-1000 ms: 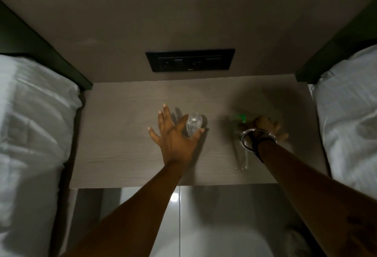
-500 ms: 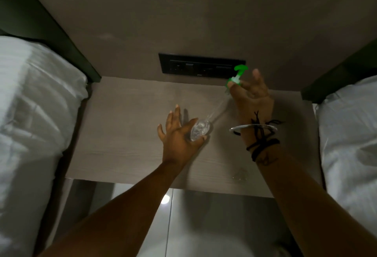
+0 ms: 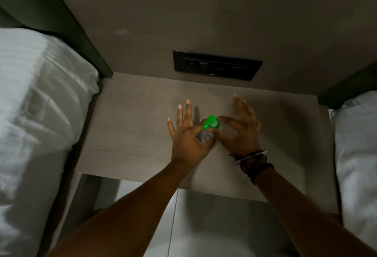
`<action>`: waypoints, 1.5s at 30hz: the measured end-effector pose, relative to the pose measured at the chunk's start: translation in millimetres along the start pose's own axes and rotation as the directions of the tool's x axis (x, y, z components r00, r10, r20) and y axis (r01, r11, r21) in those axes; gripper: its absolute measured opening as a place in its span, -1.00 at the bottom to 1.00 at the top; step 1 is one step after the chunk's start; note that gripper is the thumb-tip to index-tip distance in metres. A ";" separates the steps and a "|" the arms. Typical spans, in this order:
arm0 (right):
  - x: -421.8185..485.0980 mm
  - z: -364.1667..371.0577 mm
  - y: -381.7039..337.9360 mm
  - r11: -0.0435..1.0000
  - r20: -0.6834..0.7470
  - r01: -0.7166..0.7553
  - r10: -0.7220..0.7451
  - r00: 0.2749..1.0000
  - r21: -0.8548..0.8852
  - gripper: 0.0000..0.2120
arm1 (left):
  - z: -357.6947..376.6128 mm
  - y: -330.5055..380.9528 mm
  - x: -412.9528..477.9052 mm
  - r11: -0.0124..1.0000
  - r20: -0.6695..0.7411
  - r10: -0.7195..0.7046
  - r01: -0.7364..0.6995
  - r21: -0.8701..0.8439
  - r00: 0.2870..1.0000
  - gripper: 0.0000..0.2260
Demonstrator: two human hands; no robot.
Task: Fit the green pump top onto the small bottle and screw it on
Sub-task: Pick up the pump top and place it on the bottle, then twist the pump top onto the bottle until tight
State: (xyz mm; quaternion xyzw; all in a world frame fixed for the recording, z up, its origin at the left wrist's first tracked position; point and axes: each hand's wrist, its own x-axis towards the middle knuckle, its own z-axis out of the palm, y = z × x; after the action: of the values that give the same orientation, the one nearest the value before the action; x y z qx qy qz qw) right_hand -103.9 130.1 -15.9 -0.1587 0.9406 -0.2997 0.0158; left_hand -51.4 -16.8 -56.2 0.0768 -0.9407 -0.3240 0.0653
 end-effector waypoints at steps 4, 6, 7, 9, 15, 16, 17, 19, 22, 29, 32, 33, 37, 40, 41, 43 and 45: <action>-3.0 1.5 5.0 0.999 -0.035 -0.033 0.033 0.999 0.005 -0.64 | 3.8 -0.3 -2.9 1.000 -0.011 -0.003 0.002 -0.030 1.000 -0.54; -1.9 2.6 3.3 0.999 0.015 -0.018 0.018 1.000 -0.027 -0.46 | 4.0 -0.8 -3.5 0.999 -0.004 -0.010 0.010 -0.038 1.000 -0.53; 0.0 2.4 3.2 0.999 0.065 0.002 0.001 0.998 -0.046 -0.36 | 3.8 -1.3 -3.3 0.999 0.005 -0.008 0.008 -0.037 1.000 -0.52; 6.0 1.0 3.3 0.997 0.162 0.057 -0.048 0.986 -0.055 -0.37 | 3.2 -2.6 -2.8 0.999 0.020 0.000 0.001 -0.038 1.000 -0.53; 10.8 0.0 4.3 0.996 0.133 0.009 -0.020 0.991 0.085 -0.62 | 2.5 0.7 -1.9 0.995 0.011 -0.003 0.004 -0.098 1.000 -0.56; 9.4 -0.1 4.4 0.989 0.136 -0.026 0.006 0.991 0.146 -0.62 | 2.2 0.7 -1.7 0.995 0.013 0.006 -0.004 -0.100 1.000 -0.56; 8.5 -1.1 4.5 0.975 0.148 -0.063 0.031 0.988 0.213 -0.60 | 2.2 0.5 -1.2 0.995 0.017 0.018 -0.017 -0.100 1.000 -0.56; 8.8 -4.2 3.8 0.928 0.207 -0.146 0.077 0.975 0.342 -0.58 | 2.0 -1.2 0.1 0.995 0.043 0.042 -0.038 -0.096 0.998 -0.54; 14.1 -12.4 1.3 0.827 0.336 -0.277 0.114 0.935 0.489 -0.57 | 2.7 -3.4 3.8 0.993 0.081 0.041 -0.032 -0.111 0.996 -0.52; 13.8 -14.8 -2.3 0.699 0.400 -0.358 0.112 0.910 0.618 -0.58 | 5.9 -11.0 7.9 0.989 0.111 0.022 -0.005 -0.146 0.994 -0.46; 12.5 -10.0 -1.4 0.706 0.350 -0.337 0.134 0.927 0.623 -0.58 | 6.9 -11.1 7.7 0.987 0.106 0.026 -0.009 -0.159 0.994 -0.50; 10.3 -6.7 -2.3 0.711 0.310 -0.336 0.173 0.935 0.618 -0.59 | 7.2 -10.6 7.8 0.986 0.099 0.024 -0.007 -0.165 0.995 -0.53; 1.4 6.8 -10.1 0.894 0.066 -0.296 0.291 0.954 0.336 -0.40 | 8.0 -8.6 2.6 0.985 0.075 0.025 -0.012 -0.174 0.997 -0.53; 1.5 3.9 -7.2 0.958 0.153 -0.229 0.204 0.967 0.172 0.10 | 7.6 -9.3 0.7 0.983 0.069 0.011 0.002 -0.182 0.998 -0.49; 4.7 -0.5 -4.4 0.953 0.192 -0.221 0.182 0.964 0.206 0.13 | 7.9 -9.8 1.6 0.983 0.074 0.010 0.004 -0.185 0.997 -0.51; 13.1 -12.1 1.8 0.955 0.259 -0.147 0.078 0.963 0.258 -0.12 | 9.1 -10.5 4.3 0.984 0.081 0.012 0.003 -0.176 0.997 -0.51; 21.1 -20.1 4.5 0.976 0.294 -0.041 -0.024 0.955 0.213 -0.50 | 9.9 -11.2 5.9 0.988 0.078 0.009 0.004 -0.156 0.997 -0.51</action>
State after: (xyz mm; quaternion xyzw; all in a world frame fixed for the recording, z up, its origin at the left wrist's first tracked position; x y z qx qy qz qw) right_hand -127.7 138.3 -0.5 -0.1951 0.8900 -0.3735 0.1744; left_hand -57.7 -20.6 -70.4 0.0576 -0.9144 -0.3991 0.0344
